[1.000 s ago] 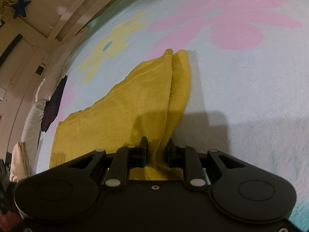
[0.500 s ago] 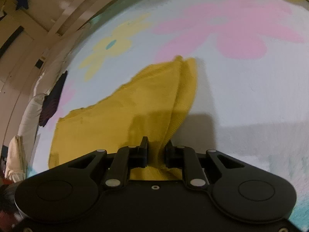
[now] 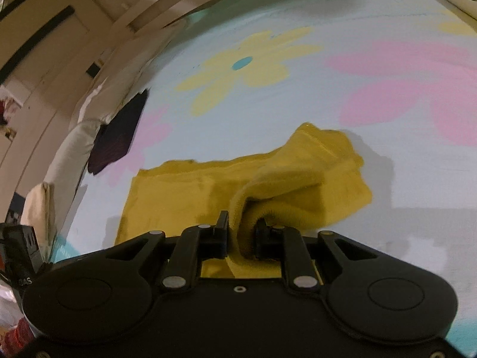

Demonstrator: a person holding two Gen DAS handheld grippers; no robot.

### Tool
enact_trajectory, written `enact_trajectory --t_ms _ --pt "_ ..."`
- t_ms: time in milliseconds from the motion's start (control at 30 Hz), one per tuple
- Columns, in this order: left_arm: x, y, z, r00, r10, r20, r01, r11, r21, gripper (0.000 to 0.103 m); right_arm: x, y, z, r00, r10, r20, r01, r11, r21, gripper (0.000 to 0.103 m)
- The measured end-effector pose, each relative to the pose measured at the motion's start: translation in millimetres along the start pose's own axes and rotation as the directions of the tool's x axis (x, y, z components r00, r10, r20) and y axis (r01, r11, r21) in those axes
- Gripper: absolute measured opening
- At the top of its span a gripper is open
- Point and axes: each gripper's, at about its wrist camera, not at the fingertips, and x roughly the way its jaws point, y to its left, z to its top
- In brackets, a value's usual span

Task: Fold small clothes
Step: 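Fold the side edge across the sweater with the right gripper and release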

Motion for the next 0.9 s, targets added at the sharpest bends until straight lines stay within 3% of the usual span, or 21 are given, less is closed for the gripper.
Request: enact_trajectory --t_ms 133,200,467,700,900 --pt "11.4 -7.7 -3.2 0.999 -0.003 -0.040 0.006 0.996 0.091 0.046 14.3 24.8 -3.2 1.000 0.010 -0.017 -0.011 0.999 -0.034 0.025" --pt "7.9 -3.2 -0.4 0.999 0.018 -0.033 -0.015 0.996 0.093 0.046 19.4 35.2 -4.4 1.000 0.019 -0.019 -0.020 0.999 -0.044 0.025" --pt "-28.8 64.8 17.2 0.997 0.062 0.055 -0.053 0.987 -0.151 0.046 34.8 70.8 -6.2 0.995 0.098 -0.015 -0.099 0.995 -0.033 0.025" --pt "-39.1 113.6 13.8 0.988 0.142 0.056 -0.124 0.961 -0.248 0.046 55.2 102.8 -12.9 0.990 0.140 -0.023 -0.141 0.989 -0.036 0.025" --pt "-51.6 136.1 13.0 0.984 0.166 0.058 -0.143 0.949 -0.281 0.046 69.0 128.8 -18.8 0.987 0.154 -0.040 -0.156 0.985 -0.067 0.025"
